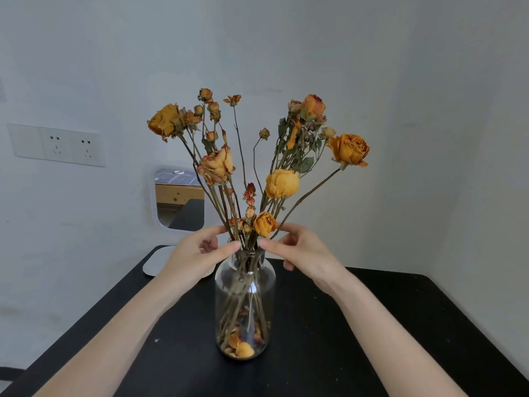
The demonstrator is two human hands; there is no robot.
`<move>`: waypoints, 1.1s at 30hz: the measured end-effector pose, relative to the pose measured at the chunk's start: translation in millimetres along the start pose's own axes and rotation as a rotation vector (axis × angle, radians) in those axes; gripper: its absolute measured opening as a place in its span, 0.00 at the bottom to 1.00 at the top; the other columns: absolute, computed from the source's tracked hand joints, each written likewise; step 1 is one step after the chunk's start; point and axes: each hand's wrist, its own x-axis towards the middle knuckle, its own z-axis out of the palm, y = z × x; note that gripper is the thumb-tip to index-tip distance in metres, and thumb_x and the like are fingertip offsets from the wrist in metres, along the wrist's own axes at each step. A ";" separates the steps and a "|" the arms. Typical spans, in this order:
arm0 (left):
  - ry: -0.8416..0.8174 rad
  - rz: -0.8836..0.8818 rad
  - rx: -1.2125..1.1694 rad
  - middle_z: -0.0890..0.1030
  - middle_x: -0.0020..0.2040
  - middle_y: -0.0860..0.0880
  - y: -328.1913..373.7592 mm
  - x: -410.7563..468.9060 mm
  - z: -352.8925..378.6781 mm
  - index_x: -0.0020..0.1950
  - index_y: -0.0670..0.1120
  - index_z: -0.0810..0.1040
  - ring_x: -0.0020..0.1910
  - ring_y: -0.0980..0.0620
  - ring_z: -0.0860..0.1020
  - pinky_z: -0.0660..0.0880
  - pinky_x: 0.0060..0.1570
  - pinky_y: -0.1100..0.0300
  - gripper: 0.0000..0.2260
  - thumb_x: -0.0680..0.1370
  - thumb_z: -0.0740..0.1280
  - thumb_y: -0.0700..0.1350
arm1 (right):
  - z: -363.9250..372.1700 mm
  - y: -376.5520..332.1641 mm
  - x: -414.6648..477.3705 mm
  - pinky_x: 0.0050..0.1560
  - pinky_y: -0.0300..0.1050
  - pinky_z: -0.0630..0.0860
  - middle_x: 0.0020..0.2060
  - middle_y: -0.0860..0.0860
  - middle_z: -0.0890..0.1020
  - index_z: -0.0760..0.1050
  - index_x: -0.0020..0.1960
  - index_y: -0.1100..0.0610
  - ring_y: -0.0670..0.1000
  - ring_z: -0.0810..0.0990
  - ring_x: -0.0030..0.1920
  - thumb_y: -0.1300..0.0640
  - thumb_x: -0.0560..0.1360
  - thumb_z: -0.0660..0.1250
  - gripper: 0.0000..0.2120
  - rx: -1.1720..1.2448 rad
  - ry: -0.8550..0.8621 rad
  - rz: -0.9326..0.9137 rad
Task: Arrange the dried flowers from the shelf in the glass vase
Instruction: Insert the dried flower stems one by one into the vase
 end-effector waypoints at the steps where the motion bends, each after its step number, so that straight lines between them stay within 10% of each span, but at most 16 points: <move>1: -0.062 0.000 0.014 0.71 0.36 0.48 4.3 3.4 -0.8 0.54 0.58 0.78 0.39 0.54 0.72 0.68 0.42 0.65 0.15 0.69 0.67 0.59 | -0.3 -3.9 4.8 0.30 0.35 0.68 0.32 0.48 0.72 0.70 0.66 0.57 0.43 0.69 0.28 0.45 0.66 0.73 0.32 0.048 -0.054 0.023; 6: -0.146 0.000 0.005 0.76 0.43 0.38 8.5 16.7 -1.1 0.53 0.39 0.79 0.41 0.47 0.73 0.68 0.45 0.58 0.18 0.72 0.69 0.53 | -0.8 -7.0 15.4 0.27 0.34 0.63 0.20 0.43 0.70 0.78 0.53 0.58 0.40 0.68 0.22 0.52 0.69 0.73 0.16 0.067 -0.203 0.008; 12: -0.060 0.058 -0.133 0.83 0.47 0.50 21.3 23.6 -10.9 0.49 0.55 0.81 0.49 0.52 0.79 0.72 0.47 0.65 0.07 0.71 0.70 0.50 | -4.5 -14.4 17.9 0.24 0.33 0.61 0.24 0.47 0.65 0.79 0.44 0.55 0.43 0.62 0.23 0.59 0.70 0.73 0.04 0.247 -0.176 -0.152; 18: -0.171 0.030 -0.137 0.71 0.31 0.58 8.5 18.2 -23.6 0.59 0.56 0.77 0.34 0.61 0.72 0.67 0.41 0.69 0.24 0.64 0.74 0.51 | -9.0 -5.7 14.4 0.29 0.36 0.64 0.44 0.58 0.72 0.75 0.56 0.48 0.47 0.69 0.35 0.59 0.66 0.76 0.21 0.176 -0.250 -0.113; 25: -0.246 0.024 -0.118 0.71 0.34 0.51 9.0 18.6 -10.9 0.56 0.54 0.76 0.35 0.59 0.73 0.70 0.50 0.60 0.16 0.69 0.72 0.48 | -1.9 -5.1 14.4 0.26 0.36 0.60 0.27 0.46 0.65 0.78 0.47 0.46 0.43 0.63 0.26 0.54 0.66 0.76 0.12 0.080 -0.253 -0.109; 29: -0.183 0.046 -0.168 0.76 0.50 0.41 17.2 23.4 -9.5 0.59 0.56 0.75 0.54 0.37 0.75 0.72 0.59 0.50 0.18 0.71 0.72 0.47 | -1.4 -10.6 15.1 0.25 0.35 0.60 0.24 0.46 0.64 0.79 0.47 0.45 0.43 0.62 0.24 0.56 0.68 0.74 0.10 0.177 -0.172 -0.202; 33: -0.177 0.053 -0.241 0.71 0.32 0.51 14.8 19.9 -18.2 0.57 0.57 0.76 0.35 0.55 0.73 0.71 0.42 0.67 0.23 0.63 0.74 0.51 | -10.2 -8.5 13.9 0.26 0.37 0.57 0.26 0.48 0.66 0.76 0.59 0.52 0.43 0.62 0.25 0.56 0.65 0.75 0.24 0.290 -0.173 -0.206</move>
